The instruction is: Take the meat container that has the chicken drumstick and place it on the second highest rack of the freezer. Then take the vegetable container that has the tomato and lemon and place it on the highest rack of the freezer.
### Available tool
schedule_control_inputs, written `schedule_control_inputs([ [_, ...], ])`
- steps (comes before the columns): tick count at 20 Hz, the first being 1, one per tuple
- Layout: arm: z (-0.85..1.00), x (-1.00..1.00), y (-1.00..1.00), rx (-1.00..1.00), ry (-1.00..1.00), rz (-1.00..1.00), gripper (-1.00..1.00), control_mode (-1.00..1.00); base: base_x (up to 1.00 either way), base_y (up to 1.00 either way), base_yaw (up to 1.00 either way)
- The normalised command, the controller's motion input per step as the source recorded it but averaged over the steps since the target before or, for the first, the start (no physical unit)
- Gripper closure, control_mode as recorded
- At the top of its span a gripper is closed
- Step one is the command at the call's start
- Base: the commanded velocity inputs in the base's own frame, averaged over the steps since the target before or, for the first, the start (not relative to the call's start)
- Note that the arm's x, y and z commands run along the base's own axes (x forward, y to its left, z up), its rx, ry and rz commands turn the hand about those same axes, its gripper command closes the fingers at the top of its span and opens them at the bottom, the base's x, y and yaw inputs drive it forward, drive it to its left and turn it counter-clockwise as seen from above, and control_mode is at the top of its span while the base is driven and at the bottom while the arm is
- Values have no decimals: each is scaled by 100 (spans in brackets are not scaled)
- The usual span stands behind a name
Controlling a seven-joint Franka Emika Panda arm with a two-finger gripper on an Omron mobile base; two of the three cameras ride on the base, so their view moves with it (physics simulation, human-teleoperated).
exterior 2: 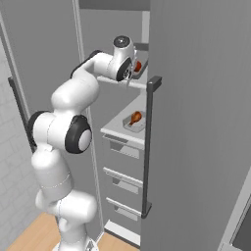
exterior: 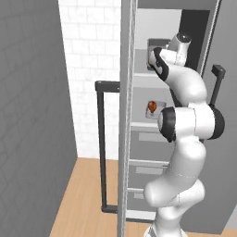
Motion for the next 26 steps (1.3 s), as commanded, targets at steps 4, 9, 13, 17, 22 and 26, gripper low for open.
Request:
schedule_control_inputs([
  [4, -7, 49, -3, 0, 0, -1, -100, -100, 0, 0, 0],
  [9, -1, 16, 0, 0, -19, 0, -100, -100, 0, 0, 0],
  [13, -27, -36, 13, 0, -52, 0, -100, -100, 0, 0, 0],
  [17, -67, -89, 27, -1, -63, 0, -100, -100, 0, 0, 0],
  [22, 7, -86, 35, -1, -32, -6, -100, -100, 0, 0, 0],
  [26, 39, -98, 22, -1, -13, -3, -100, -100, 0, 0, 0],
])
